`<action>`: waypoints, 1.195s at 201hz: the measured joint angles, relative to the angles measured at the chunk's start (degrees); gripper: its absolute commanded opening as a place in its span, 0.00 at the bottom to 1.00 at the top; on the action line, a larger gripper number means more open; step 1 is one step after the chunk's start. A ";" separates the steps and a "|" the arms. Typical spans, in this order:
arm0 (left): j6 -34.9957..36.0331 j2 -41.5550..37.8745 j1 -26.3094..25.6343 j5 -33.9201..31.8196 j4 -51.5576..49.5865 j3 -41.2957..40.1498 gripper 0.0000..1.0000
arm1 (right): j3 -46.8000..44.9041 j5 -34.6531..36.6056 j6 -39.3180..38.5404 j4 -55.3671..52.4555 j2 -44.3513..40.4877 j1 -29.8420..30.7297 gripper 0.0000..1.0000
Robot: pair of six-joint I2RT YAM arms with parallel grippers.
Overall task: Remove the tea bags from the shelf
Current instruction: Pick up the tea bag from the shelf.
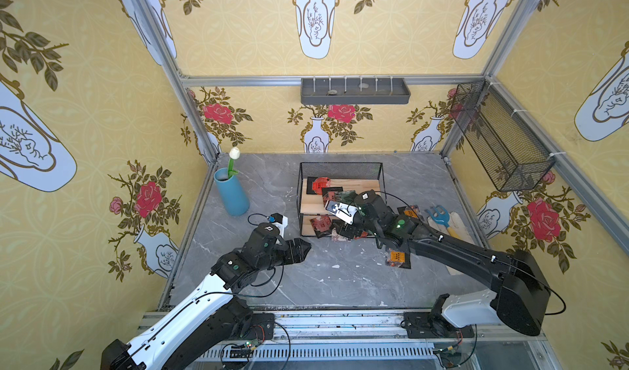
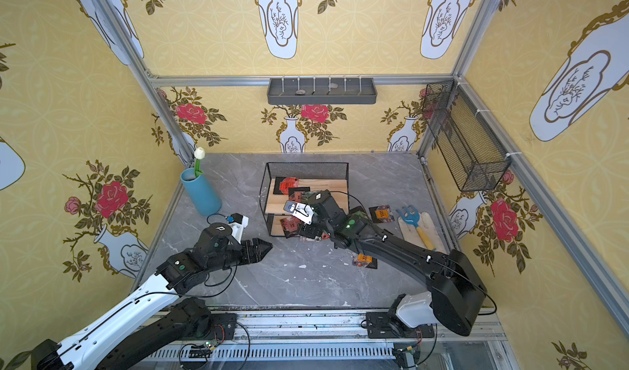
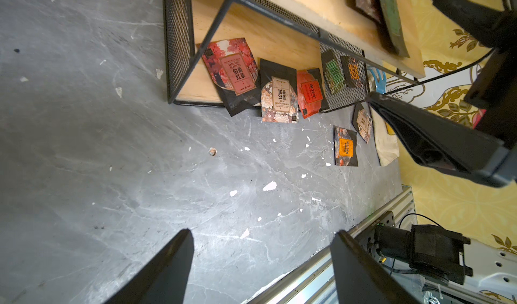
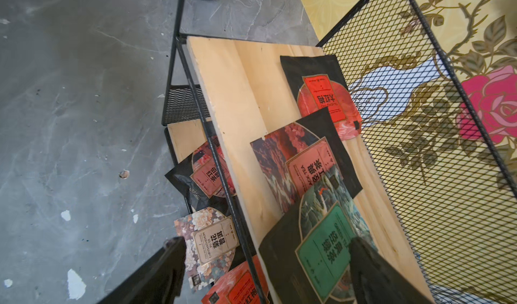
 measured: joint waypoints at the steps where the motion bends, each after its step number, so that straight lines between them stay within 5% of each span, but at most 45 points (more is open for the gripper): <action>1: 0.00 0.00 0.00 0.00 0.00 0.00 0.86 | 0.04 -0.02 -0.09 0.04 0.11 -0.04 0.94; 27: 0.02 0.00 -0.02 0.00 0.00 0.00 0.86 | 0.76 0.09 -0.39 1.20 2.56 -1.20 0.91; 78: 0.04 -0.61 0.07 -0.02 -0.02 -0.11 0.86 | 0.48 -0.26 -0.35 1.42 3.63 -1.88 0.65; 191: 0.02 -0.28 0.50 0.07 0.02 -0.50 0.86 | -1.49 -1.68 1.97 0.00 0.35 -1.38 0.24; 240: 0.00 -0.26 0.50 0.22 0.02 -0.66 0.86 | -1.03 -1.38 2.69 -1.18 -0.37 -1.07 0.15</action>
